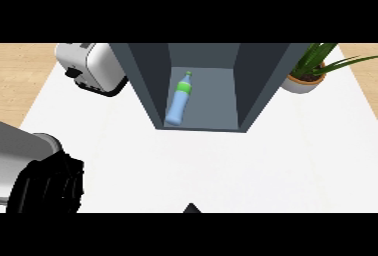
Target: Pick up the bottled water, place it into the cabinet and close the cabinet
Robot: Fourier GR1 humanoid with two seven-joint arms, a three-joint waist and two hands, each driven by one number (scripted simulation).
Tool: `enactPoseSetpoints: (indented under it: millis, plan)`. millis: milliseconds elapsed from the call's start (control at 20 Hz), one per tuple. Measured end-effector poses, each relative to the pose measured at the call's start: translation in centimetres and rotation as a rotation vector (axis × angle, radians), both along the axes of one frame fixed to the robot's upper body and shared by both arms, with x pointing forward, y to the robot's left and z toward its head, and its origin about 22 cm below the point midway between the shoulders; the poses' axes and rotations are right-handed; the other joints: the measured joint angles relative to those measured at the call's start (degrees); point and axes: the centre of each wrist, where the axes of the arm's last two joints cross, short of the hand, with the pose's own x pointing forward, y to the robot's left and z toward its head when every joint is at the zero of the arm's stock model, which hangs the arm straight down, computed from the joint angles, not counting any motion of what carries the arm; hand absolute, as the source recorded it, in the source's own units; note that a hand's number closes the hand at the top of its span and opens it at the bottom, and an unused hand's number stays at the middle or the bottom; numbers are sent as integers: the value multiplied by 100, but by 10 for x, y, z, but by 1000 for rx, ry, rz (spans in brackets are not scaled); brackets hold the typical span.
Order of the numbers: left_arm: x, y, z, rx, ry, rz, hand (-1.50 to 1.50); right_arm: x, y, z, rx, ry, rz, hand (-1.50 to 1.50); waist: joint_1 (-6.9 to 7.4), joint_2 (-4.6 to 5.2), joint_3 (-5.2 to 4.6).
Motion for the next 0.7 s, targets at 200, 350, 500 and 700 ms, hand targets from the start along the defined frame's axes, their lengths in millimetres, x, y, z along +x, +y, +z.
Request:
enactPoseSetpoints:
  millis: [200,350,500,700]
  plan:
    - [-1,13,-1,3,1,9,150,14,6,5,35,9,-49,150,32,24,-2]
    - [-6,23,-3,2,1,4,150,39,28,10,75,30,-97,150,75,35,0]
    - [-9,34,0,7,0,-1,150,75,45,18,101,72,-125,150,81,44,2]
    - [-14,45,-2,4,-4,2,150,122,55,22,126,144,-117,150,64,43,3]
